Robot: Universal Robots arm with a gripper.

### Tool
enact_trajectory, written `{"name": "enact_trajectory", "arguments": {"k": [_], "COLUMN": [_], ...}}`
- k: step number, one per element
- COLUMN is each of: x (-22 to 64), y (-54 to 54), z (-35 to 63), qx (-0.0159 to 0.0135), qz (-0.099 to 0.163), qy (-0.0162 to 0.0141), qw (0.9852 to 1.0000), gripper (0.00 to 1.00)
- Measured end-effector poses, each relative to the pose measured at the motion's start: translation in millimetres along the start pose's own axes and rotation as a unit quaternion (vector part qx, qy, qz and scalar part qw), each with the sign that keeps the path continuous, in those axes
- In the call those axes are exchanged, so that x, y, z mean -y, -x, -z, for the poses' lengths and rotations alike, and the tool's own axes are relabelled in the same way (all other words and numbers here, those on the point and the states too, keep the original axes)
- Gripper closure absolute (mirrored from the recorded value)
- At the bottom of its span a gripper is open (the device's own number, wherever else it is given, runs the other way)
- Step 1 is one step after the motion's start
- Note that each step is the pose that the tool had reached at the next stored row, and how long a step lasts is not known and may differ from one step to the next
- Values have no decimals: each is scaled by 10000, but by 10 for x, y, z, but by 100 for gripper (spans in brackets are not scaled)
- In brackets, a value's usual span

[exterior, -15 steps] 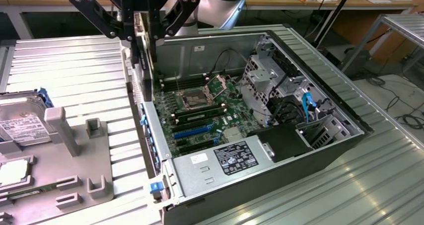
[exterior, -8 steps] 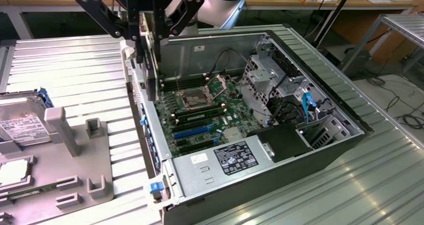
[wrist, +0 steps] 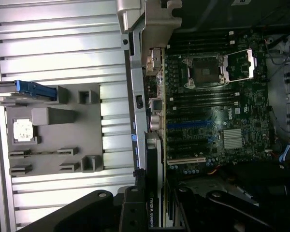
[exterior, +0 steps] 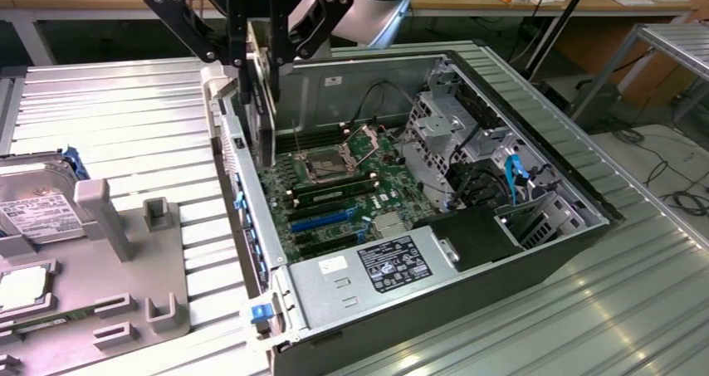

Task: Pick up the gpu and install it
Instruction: 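Pick up the gpu and move the gpu toward the slot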

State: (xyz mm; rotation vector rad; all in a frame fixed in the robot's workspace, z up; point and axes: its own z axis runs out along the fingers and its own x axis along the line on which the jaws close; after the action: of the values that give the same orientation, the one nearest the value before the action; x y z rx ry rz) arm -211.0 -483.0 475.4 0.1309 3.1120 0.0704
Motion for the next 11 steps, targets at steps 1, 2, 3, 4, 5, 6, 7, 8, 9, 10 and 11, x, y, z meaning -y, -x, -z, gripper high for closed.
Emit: {"name": "enact_trajectory", "arguments": {"k": [1, 2, 3, 4, 5, 6, 7, 8, 9, 10, 11], "x": [-1, -2, -2, -2, -3, -4, -6, -7, -7, -8, -8], "y": [10, 18, 25, 32, 39, 52, 68, 82, 90, 97, 101], "z": [0, 0, 0, -1, -1, -2, -2, -2, -3, -3, -3], "qx": [0, 0, 0, 0, 0, 0, 0, 0, 0, 0, 0], "qz": [0, 0, 0, 0, 0, 0, 0, 0, 0, 0, 0], "qy": [0, 0, 0, 0, 0, 0, 0, 0, 0, 0, 0], "qw": [10000, 10000, 10000, 10000, 10000, 10000, 10000, 10000, 10000, 10000, 10000], "gripper": [73, 73, 73, 73, 73, 73, 73, 73, 73, 73, 73]}}
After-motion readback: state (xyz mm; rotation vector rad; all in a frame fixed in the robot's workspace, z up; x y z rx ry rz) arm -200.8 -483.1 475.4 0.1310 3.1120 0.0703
